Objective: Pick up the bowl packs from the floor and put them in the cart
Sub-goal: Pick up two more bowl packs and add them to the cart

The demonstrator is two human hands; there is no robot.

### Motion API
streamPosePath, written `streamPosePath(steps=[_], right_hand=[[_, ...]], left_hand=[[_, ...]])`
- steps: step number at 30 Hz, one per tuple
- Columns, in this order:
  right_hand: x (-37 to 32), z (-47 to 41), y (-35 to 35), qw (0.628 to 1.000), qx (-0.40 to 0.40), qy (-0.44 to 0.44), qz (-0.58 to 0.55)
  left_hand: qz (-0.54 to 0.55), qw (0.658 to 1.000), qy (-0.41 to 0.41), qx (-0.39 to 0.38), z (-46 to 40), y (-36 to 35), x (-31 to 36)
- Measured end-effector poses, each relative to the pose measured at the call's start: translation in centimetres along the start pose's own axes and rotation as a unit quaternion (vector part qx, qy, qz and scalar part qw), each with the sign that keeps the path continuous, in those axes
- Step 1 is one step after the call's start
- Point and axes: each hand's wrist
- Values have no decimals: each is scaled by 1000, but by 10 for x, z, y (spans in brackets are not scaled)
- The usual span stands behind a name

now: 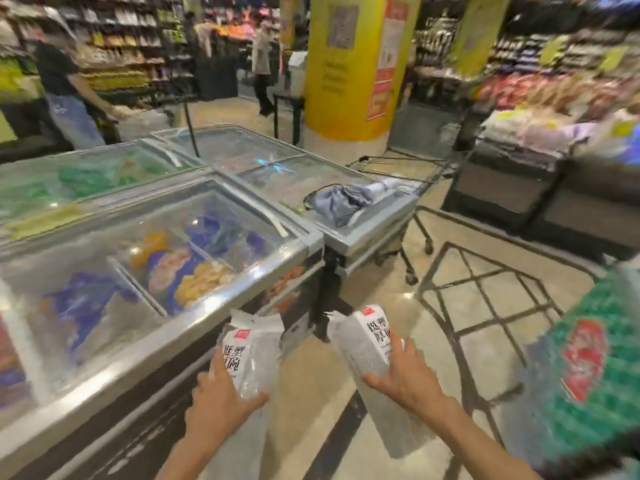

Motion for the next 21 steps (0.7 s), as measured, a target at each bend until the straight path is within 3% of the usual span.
streamPosePath(steps=[9, 21], right_hand=[[198, -89, 131, 988, 71, -138, -7], [368, -280, 263, 962, 142, -230, -31]], left_hand=[[-57, 985, -148, -66, -83, -114, 259], [-100, 947, -274, -134, -259, -275, 563]])
Point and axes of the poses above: each hand's wrist, its own z-axis away from the middle knuckle, its own y-axis out of the back of the hand, x = y × z, and after that the axes turned 2 degrees about z, right-handed
